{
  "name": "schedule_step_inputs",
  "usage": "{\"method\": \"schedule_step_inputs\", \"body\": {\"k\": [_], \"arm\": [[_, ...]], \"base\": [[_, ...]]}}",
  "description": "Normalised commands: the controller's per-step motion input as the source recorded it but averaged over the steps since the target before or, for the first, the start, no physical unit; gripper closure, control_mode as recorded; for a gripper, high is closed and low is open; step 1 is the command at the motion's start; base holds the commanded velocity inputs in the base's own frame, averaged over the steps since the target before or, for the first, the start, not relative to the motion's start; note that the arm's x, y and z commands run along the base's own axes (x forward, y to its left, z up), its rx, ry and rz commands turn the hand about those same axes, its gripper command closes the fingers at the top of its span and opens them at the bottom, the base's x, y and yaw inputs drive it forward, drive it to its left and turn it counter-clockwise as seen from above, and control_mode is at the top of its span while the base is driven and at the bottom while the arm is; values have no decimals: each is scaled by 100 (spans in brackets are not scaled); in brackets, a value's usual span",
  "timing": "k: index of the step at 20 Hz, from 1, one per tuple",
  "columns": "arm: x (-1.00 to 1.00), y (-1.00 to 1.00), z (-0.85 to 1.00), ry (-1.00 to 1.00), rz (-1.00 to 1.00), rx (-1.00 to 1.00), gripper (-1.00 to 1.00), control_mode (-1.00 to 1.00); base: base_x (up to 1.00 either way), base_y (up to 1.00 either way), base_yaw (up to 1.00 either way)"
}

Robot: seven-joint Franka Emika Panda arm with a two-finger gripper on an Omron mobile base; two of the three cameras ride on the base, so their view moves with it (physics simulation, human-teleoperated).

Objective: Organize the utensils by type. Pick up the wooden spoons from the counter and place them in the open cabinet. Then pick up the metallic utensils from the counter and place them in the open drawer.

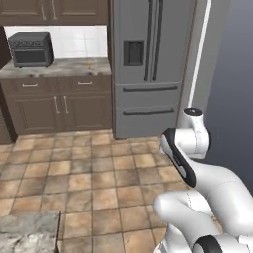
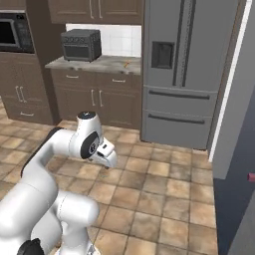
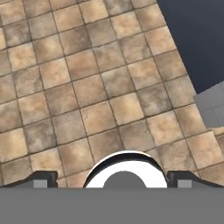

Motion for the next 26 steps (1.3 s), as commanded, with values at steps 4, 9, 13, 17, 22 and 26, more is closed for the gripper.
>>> {"method": "schedule_step_inputs", "body": {"k": [4,9,13,17,22,26], "arm": [[0,0,0,0,0,0,-100,100],[0,0,0,0,0,0,-100,100],[0,0,0,0,0,0,-100,100],[0,0,0,0,0,0,-100,100],[0,0,0,0,0,0,-100,100],[0,0,0,0,0,0,-100,100]], "base": [[100,25,0],[100,30,0],[100,42,0],[100,52,0],[100,59,0],[100,66,0]]}}
